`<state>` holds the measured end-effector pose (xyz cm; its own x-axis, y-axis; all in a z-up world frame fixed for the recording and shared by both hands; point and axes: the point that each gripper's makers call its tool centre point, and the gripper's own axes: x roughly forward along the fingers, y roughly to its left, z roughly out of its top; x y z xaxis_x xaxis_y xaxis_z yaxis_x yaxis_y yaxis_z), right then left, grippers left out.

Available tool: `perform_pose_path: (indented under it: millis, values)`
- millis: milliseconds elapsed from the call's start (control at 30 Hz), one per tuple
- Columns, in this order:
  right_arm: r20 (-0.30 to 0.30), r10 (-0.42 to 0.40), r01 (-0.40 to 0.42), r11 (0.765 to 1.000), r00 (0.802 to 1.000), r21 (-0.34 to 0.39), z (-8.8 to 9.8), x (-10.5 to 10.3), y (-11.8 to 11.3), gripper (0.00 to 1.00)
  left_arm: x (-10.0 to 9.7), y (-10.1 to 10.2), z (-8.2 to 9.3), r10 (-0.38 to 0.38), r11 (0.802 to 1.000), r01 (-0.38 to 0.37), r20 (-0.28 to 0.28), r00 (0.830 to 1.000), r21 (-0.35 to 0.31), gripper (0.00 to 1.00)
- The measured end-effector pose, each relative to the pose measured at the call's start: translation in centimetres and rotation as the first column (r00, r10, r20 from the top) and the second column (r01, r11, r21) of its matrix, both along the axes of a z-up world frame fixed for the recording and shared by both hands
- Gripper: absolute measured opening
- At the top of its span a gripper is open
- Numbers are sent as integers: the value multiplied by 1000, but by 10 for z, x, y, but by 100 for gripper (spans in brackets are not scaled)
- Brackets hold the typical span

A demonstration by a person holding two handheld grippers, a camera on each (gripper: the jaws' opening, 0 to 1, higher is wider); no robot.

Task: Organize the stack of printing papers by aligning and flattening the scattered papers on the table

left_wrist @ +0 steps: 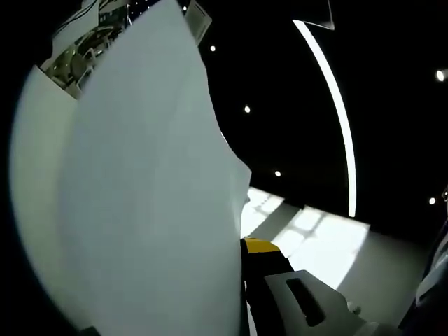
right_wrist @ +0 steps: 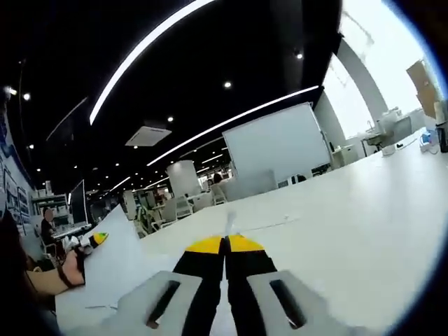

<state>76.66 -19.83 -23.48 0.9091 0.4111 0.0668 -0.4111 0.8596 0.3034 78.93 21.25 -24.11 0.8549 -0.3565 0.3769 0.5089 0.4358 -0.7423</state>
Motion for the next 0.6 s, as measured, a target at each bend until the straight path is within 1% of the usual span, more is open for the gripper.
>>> perform_pose_path:
  millis: [100,267,467,600]
  values:
    - [4,2,-2,1000,1000,-2,4,-1,0,0,0,0,0,-1,1000,1,0,1000,0,6]
    - [19,12,-12,1000,1000,-8,15,-3,3,0,0,1,0,-3,1000,3,-1,1000,-1,6]
    - [50,20,-20,1000,999,5,36,-5,5,0,-1,1,0,-4,1000,4,-1,1000,-1,6]
    - [74,25,-24,1000,997,-10,50,-6,8,0,-1,0,0,-4,1000,4,-1,1000,-1,6]
